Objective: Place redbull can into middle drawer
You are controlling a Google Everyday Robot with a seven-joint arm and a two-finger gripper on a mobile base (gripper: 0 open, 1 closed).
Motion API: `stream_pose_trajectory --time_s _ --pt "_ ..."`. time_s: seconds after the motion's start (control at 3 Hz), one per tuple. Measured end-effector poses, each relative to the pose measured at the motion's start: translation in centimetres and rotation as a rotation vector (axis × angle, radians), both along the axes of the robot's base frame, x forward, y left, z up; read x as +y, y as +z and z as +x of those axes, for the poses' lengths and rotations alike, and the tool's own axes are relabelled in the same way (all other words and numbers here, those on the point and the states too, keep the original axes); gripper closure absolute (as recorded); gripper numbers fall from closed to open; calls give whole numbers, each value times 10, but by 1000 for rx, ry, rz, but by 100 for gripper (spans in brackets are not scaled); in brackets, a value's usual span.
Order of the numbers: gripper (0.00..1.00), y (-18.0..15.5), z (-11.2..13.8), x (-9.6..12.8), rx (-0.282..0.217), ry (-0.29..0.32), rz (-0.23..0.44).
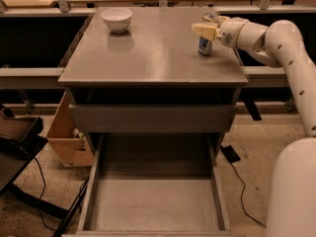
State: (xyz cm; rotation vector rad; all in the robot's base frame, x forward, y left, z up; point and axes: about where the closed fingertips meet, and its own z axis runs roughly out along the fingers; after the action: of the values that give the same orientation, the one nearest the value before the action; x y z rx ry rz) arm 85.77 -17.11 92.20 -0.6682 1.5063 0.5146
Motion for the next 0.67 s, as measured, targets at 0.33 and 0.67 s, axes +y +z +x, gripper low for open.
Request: stream_pose_trajectory --time_s 0.33,0.67 --pt "73 0 0 0 0 0 0" --pt "96 0 0 0 0 0 0"
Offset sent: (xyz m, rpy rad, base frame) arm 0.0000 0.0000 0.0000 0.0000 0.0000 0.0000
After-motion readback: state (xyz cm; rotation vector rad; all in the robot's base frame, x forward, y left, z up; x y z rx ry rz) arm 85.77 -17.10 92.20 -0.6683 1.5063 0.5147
